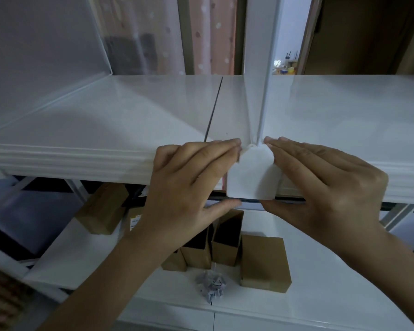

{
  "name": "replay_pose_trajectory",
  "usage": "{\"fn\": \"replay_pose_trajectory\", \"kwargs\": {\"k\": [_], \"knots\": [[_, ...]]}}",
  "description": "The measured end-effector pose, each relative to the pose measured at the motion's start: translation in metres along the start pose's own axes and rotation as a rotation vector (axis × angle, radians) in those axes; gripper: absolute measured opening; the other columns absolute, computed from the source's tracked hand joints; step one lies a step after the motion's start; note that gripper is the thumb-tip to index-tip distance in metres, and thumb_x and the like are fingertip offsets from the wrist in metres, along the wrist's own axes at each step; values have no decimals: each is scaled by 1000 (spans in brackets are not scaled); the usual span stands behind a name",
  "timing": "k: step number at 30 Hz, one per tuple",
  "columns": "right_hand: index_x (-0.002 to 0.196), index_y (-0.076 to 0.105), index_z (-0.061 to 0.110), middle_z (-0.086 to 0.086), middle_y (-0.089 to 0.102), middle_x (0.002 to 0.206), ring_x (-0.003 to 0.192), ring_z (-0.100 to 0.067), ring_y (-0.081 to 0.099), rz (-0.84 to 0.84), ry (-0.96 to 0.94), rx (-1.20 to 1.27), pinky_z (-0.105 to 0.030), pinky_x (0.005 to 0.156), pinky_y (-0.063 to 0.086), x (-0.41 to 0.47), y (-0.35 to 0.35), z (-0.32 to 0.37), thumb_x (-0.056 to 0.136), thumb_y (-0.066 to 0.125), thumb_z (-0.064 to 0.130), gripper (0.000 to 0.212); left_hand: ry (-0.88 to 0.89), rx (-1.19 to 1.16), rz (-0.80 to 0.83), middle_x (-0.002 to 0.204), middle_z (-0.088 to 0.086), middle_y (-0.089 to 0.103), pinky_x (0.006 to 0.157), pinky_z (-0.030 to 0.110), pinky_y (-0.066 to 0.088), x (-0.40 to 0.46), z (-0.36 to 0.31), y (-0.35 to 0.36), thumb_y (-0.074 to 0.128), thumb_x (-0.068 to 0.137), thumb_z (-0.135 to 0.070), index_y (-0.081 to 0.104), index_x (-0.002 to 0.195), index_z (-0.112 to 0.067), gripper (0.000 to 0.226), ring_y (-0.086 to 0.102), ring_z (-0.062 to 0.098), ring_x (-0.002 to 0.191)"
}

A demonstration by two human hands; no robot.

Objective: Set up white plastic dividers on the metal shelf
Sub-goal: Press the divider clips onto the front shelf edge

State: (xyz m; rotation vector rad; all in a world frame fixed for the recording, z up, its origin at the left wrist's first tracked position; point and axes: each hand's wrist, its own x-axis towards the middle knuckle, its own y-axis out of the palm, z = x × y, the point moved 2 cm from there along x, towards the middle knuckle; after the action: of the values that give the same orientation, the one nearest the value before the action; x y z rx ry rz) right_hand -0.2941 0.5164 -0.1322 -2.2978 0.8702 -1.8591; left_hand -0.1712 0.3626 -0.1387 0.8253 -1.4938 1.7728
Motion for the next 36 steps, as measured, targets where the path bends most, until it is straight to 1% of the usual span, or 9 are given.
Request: {"fn": "replay_pose_trajectory", "kwargs": {"k": [3,7,11,14,18,20,24,30,36], "knots": [[107,74,6,-2,66,117,107,-14,60,3,0,36,-28,84,49,1,-1,0,80,76,42,44,20,-6,-58,129,-5,62,84,35,37,1,2,0,75,79,-41,51,121,-18,53,54,11,115],[108,74,7,-1,66,117,107,-14,59,1,-6,44,-29,80,50,1,-1,1,84,73,42,43,80,15,-74,125,-5,65,77,34,41,3,8,-2,74,81,-41,54,120,-18,49,59,9,112],[108,74,7,-1,65,117,106,-15,60,-10,0,50,-31,78,53,1,-1,2,86,70,40,40,92,3,-85,124,-4,66,76,33,42,2,10,-2,74,81,-39,60,117,-16,45,63,10,110],[109,73,7,1,62,119,106,-14,58,-12,-8,49,-31,77,53,1,-2,1,87,69,40,39,97,-1,-106,123,-3,67,76,33,42,3,9,-1,73,82,-37,56,117,-17,44,63,11,110],[110,73,8,-1,66,117,105,-13,61,-3,2,42,-30,80,52,1,-1,1,83,73,42,43,114,1,-106,124,-2,66,77,35,44,2,9,-1,74,82,-37,53,118,-16,46,61,11,112],[110,73,8,-2,67,117,106,-13,61,10,0,37,-31,82,52,1,-1,1,81,75,42,44,115,5,-95,125,-1,65,79,34,44,2,9,-1,73,82,-38,53,119,-15,48,59,11,113],[107,75,9,-1,70,115,100,-18,70,11,6,31,-31,81,54,1,0,1,78,77,40,42,87,-6,-61,125,-2,64,81,33,42,2,9,-3,71,84,-41,53,119,-16,47,58,9,114],[108,74,9,-2,71,114,100,-17,71,30,20,39,-30,82,54,2,-2,1,79,75,39,42,-2,6,20,128,-6,63,82,32,41,3,4,-5,73,78,-42,53,121,-19,53,56,7,114],[112,72,10,-3,71,116,101,-19,71,125,1,61,-30,82,55,4,-8,-2,76,74,41,48,-34,35,98,127,-3,63,85,33,43,4,-3,-12,73,76,-44,53,122,-17,57,58,12,113]]}}
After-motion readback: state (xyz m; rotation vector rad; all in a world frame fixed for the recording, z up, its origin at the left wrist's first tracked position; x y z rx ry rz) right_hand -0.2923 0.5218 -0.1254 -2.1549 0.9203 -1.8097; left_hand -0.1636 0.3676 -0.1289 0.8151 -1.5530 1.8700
